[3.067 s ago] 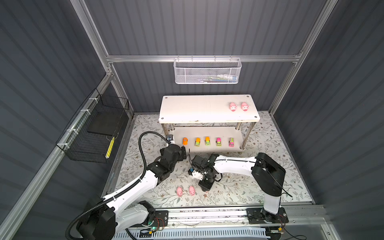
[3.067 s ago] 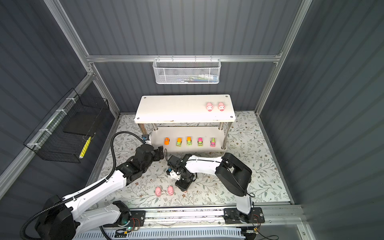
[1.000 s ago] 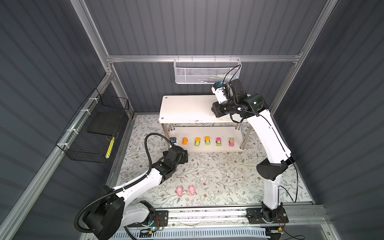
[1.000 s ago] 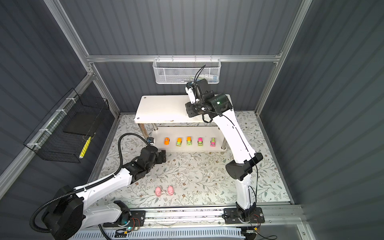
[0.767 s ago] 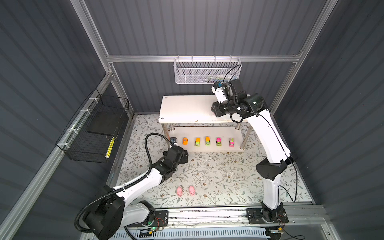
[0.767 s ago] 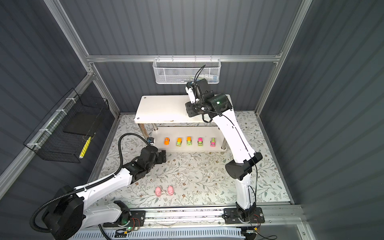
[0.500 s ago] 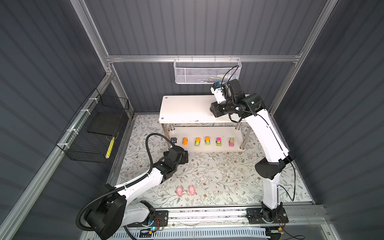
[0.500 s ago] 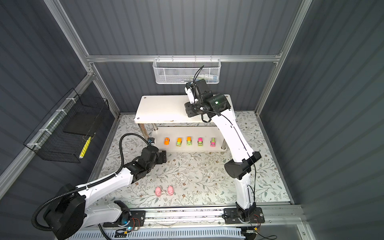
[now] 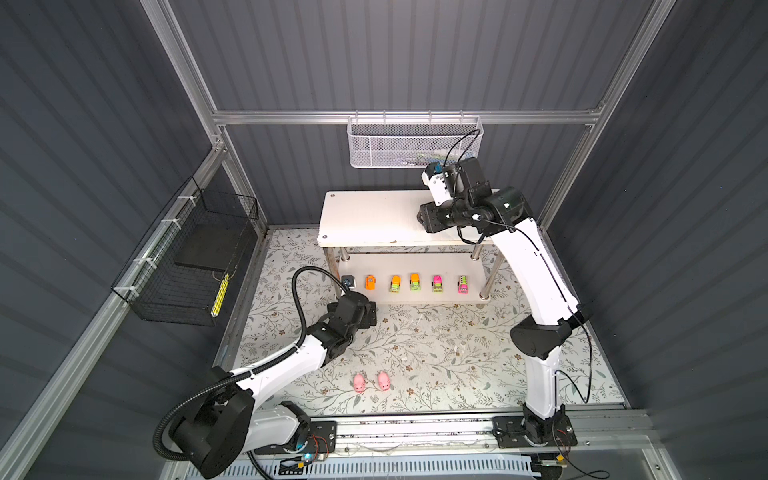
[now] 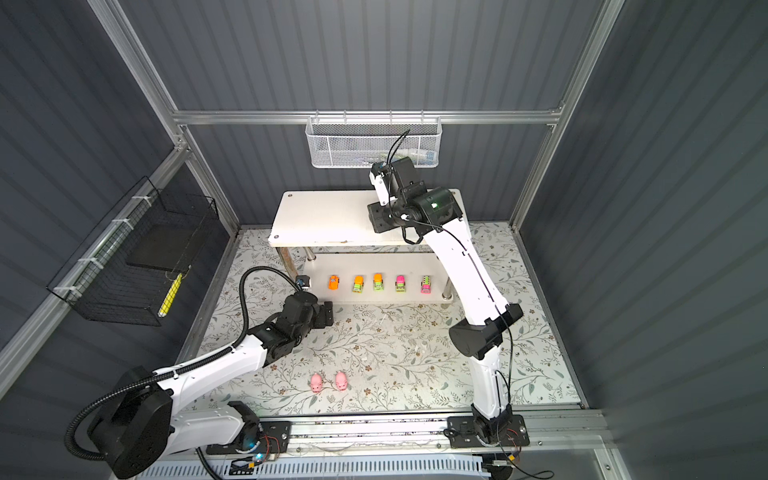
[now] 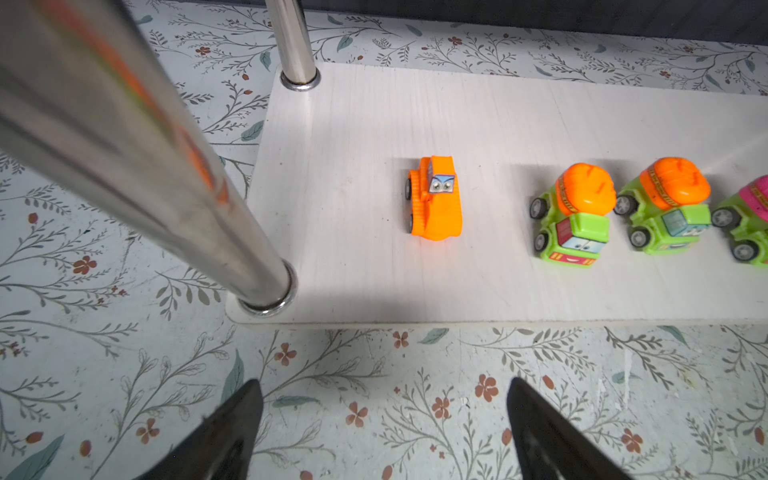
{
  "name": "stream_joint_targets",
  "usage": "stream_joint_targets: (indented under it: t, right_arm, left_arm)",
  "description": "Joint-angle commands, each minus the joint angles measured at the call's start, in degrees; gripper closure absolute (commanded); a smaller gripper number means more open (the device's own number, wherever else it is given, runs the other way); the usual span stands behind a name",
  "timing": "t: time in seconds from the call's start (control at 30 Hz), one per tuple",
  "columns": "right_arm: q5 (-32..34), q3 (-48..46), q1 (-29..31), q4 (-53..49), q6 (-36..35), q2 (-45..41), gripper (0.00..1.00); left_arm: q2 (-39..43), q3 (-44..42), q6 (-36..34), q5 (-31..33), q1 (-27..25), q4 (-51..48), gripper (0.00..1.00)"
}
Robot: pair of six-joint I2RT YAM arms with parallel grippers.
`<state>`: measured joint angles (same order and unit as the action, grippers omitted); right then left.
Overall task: Place and organize the plastic toys onto the shelf
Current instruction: 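Carry the pig with the right gripper up onto the top shelf and release, then withdraw the right gripper down while lowering the left gripper toward the two table pigs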
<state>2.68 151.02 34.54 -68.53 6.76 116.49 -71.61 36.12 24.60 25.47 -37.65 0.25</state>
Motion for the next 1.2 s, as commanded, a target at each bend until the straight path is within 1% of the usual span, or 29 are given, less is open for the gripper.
stream_joint_targets:
  t: [0.0,0.93,1.07,1.17]
  right_arm:
    - [-0.3,-1.7,0.3,1.0,0.8,-3.0,0.48]
    - [0.0,-3.4,2.5,1.7,1.5,-4.7,0.47]
    - [1.5,-4.8,2.5,3.4,1.0,-7.3,0.47]
    - [1.1,-6.5,2.5,4.9,0.2,-10.1,0.46]
  left_arm:
    - [-0.2,-0.3,0.3,-0.2,0.4,0.7,0.08]
    - [0.8,-1.1,0.4,-0.2,0.4,0.7,0.08]
    - [1.1,-1.0,0.4,-0.1,0.4,0.2,0.08]
    - [1.5,-0.9,0.2,0.2,0.4,-0.1,0.08]
